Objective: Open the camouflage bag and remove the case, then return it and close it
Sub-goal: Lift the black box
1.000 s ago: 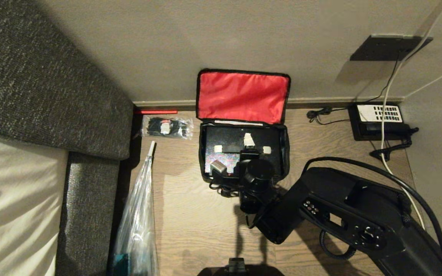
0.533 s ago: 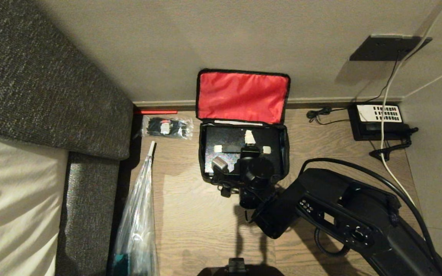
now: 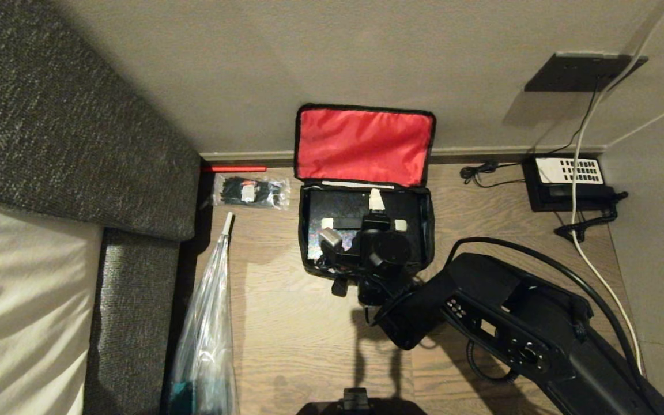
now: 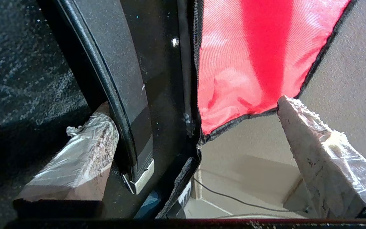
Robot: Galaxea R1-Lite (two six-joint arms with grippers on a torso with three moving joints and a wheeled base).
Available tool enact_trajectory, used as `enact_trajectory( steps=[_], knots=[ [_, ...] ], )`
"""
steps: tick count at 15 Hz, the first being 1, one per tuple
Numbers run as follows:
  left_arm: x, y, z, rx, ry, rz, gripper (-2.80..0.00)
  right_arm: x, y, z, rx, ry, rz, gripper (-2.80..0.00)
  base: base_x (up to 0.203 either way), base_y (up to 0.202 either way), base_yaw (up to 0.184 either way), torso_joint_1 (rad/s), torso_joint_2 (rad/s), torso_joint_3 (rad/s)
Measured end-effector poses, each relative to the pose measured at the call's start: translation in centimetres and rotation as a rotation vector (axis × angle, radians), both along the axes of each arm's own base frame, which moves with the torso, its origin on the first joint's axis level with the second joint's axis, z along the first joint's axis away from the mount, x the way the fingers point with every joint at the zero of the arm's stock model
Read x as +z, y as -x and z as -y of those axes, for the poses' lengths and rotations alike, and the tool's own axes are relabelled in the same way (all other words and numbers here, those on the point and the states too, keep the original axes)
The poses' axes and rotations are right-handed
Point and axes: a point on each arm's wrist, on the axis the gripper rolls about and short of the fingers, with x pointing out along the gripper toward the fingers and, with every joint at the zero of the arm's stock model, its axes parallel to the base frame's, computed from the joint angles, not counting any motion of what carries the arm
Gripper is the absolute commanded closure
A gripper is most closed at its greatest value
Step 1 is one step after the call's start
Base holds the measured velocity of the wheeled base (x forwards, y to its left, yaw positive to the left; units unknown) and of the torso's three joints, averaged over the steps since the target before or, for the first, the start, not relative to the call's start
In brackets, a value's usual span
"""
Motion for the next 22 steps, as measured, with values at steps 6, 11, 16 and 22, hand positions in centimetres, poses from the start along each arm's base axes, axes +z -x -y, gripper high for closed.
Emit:
enact_trajectory(
  steps=[6, 11, 16, 22],
  knots=[
    [0.0, 0.0, 0.0, 0.0, 0.0, 0.0, 0.0, -0.5, -0.9, -0.3, -0.008, -0.011, 0.016, -2.8, 0.0, 0.0, 0.0, 0.0, 0.0, 0.0],
    [0.0, 0.0, 0.0, 0.0, 0.0, -0.001, 0.0, -1.1, -1.7, -0.2, -0.017, -0.012, 0.012, -2.8, 0.0, 0.0, 0.0, 0.0, 0.0, 0.0],
    [0.0, 0.0, 0.0, 0.0, 0.0, 0.0, 0.0, -2.4, -1.8, -0.3, -0.017, -0.005, -0.001, -2.8, 0.0, 0.0, 0.0, 0.0, 0.0, 0.0],
    [0.0, 0.0, 0.0, 0.0, 0.0, 0.0, 0.0, -3.2, -2.1, -0.2, -0.02, 0.005, -0.019, -2.8, 0.0, 0.0, 0.0, 0.0, 0.0, 0.0]
  ],
)
